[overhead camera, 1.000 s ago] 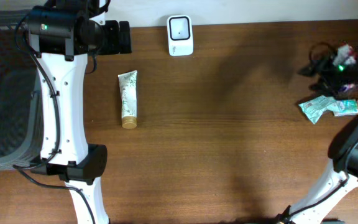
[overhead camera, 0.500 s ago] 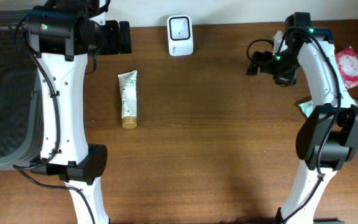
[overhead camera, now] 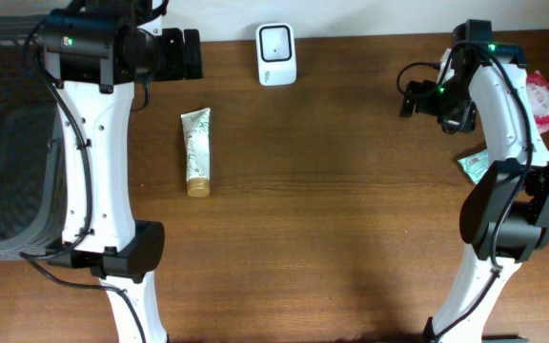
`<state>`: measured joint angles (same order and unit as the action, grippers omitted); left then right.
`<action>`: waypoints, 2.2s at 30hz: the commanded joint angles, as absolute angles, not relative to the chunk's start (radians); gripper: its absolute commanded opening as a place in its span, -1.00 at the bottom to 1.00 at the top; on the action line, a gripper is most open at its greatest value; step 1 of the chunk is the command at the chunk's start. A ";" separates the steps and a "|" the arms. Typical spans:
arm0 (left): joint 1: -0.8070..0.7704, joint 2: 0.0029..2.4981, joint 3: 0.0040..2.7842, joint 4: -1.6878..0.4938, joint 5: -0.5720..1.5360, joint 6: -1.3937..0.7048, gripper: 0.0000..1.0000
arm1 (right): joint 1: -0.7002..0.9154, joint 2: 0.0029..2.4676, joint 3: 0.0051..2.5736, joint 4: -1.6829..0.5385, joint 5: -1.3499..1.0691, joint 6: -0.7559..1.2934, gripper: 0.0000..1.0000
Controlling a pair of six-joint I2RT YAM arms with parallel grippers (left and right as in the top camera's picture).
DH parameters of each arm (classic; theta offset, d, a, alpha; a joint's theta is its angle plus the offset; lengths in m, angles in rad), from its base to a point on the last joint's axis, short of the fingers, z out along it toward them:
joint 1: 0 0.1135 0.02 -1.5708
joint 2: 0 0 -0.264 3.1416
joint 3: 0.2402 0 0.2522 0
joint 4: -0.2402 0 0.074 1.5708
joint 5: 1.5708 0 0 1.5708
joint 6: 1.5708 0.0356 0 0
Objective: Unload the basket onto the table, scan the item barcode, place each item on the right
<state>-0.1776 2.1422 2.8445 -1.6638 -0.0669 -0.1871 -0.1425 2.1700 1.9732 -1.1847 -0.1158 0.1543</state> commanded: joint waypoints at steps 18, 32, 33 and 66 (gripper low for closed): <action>-0.326 2.146 2.080 -1.364 -0.341 -0.392 0.98 | -0.137 2.146 1.990 -1.185 -0.101 0.157 0.97; -0.326 2.146 1.980 -1.253 -0.337 -0.362 0.99 | -0.137 2.146 1.990 -1.185 -0.100 0.158 0.97; -0.326 2.146 1.980 -1.252 -0.337 -0.362 0.98 | -0.137 2.146 1.990 -1.185 -0.100 0.158 0.97; -0.324 2.148 1.494 -0.755 -0.603 -0.271 0.96 | -0.137 2.146 1.990 -1.185 -0.100 0.157 0.97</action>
